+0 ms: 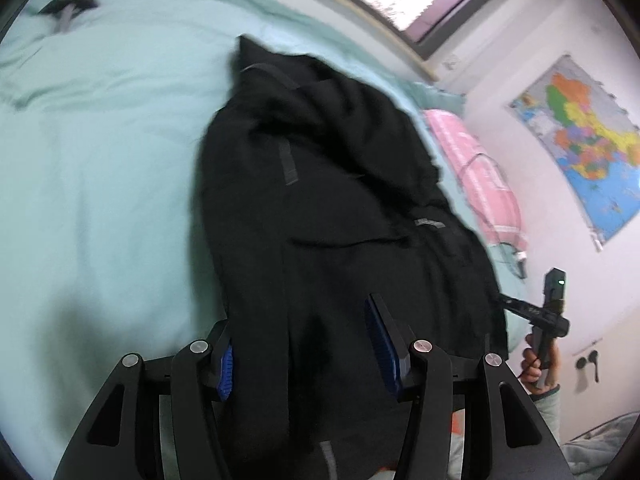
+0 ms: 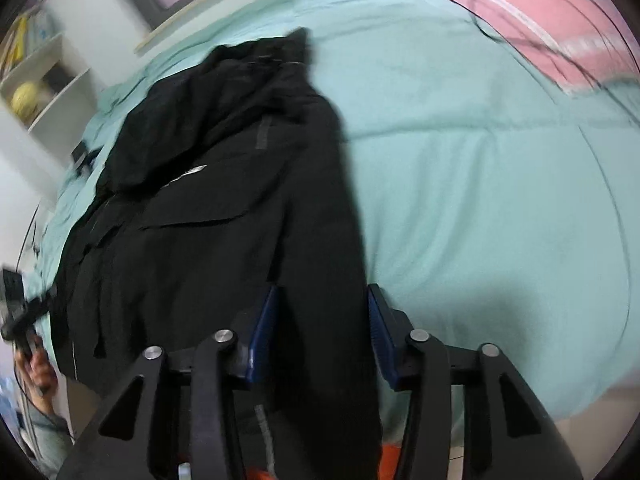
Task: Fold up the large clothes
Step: 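Grasp one long side of the folded jacket with both tools and lift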
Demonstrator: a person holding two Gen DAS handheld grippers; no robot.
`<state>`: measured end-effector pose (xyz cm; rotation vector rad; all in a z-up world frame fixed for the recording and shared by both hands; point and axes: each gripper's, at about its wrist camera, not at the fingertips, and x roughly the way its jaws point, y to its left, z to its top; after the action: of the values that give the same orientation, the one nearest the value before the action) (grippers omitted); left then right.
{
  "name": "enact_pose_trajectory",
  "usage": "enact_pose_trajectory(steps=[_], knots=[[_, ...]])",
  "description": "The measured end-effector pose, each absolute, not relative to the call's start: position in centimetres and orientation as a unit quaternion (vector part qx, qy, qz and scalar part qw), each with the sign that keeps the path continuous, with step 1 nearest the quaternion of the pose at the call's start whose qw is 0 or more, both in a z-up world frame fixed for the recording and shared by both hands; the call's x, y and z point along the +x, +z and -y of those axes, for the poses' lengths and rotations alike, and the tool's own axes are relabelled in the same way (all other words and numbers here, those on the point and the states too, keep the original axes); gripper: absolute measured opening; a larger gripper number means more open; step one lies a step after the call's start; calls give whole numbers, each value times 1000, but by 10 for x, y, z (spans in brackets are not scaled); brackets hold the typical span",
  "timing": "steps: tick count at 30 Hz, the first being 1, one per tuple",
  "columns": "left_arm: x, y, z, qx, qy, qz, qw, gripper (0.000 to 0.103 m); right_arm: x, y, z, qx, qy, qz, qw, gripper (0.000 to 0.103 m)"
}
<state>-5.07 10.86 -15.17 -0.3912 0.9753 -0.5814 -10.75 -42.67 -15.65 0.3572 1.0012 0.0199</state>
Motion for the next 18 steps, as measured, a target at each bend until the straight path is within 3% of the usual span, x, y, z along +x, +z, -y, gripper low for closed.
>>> enact_pose_trajectory(steps=[5,9,18], knots=[[-50,-129,-108,-259,-356,-407,800,58,-111,-133,420,261,131,-437,851,49],[-52,-149,-114,-277,-342,-432,787,58,-107,-162,407,249,110,-492,827,49],[-111,-191,-115,-170,-251,-517,800,58,-146,-206,393,217,92,-558,796,48]])
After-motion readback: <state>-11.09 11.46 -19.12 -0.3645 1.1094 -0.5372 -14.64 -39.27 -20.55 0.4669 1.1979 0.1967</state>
